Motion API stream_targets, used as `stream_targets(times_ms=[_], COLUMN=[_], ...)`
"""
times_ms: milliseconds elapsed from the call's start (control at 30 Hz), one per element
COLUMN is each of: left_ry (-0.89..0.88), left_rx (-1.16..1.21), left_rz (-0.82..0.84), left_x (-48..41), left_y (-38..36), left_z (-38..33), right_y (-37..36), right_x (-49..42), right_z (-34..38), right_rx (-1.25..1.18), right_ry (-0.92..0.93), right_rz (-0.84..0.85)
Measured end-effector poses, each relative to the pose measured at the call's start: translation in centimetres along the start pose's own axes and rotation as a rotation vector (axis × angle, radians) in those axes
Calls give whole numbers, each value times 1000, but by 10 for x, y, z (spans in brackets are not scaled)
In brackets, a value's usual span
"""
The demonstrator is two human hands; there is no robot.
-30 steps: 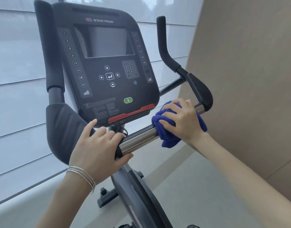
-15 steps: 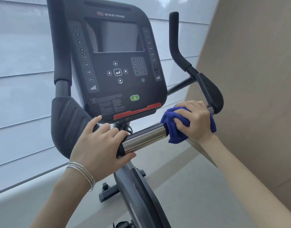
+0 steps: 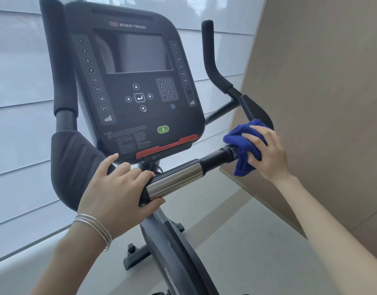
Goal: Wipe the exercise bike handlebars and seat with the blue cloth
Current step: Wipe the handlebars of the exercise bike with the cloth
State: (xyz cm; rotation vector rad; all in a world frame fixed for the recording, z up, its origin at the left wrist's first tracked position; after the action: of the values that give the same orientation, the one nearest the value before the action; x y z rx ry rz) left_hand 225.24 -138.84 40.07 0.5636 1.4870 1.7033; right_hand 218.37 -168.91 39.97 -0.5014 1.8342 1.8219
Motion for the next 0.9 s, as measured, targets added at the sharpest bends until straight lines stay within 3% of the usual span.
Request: stream_targets(times_ms=[167,333,400,567,700,800,900], left_ry=[-3,-8,-11,-18,-18,-23,-37], left_rx=[-13,-12,-9,7,19,38,57], left_rz=[-11,-18,-19,-44,-55,-61,-50], left_x=[-1,0,0,1,1,1,2], left_y=[0,0,0,3,3,5,5], left_z=[0,0,0,0,0,-1,-1], right_y=[5,-2,0,-13,-17,-13,-3], right_x=[-17,-9,-11,-2,13,12,8], right_z=[39,96,89,40,28,21,26], right_rx=[-68,19,49,-174,-312,-282,-133], right_ry=[-147,211,249,-120,-103,-176,-215], right_rz=[-42,-140,-141,123,331,337,222])
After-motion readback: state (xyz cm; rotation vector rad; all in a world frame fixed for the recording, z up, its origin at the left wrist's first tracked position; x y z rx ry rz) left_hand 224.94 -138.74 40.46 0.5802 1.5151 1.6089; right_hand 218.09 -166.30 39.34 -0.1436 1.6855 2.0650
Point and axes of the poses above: each hand's wrist, its own x-axis away from the middle knuckle, its own y-axis out of the back of the hand, z = x × y, the point moved 9 cm from there along -x, towards the middle knuckle, and after that the axes turned 13 degrees about z, right-handed, at the moved point
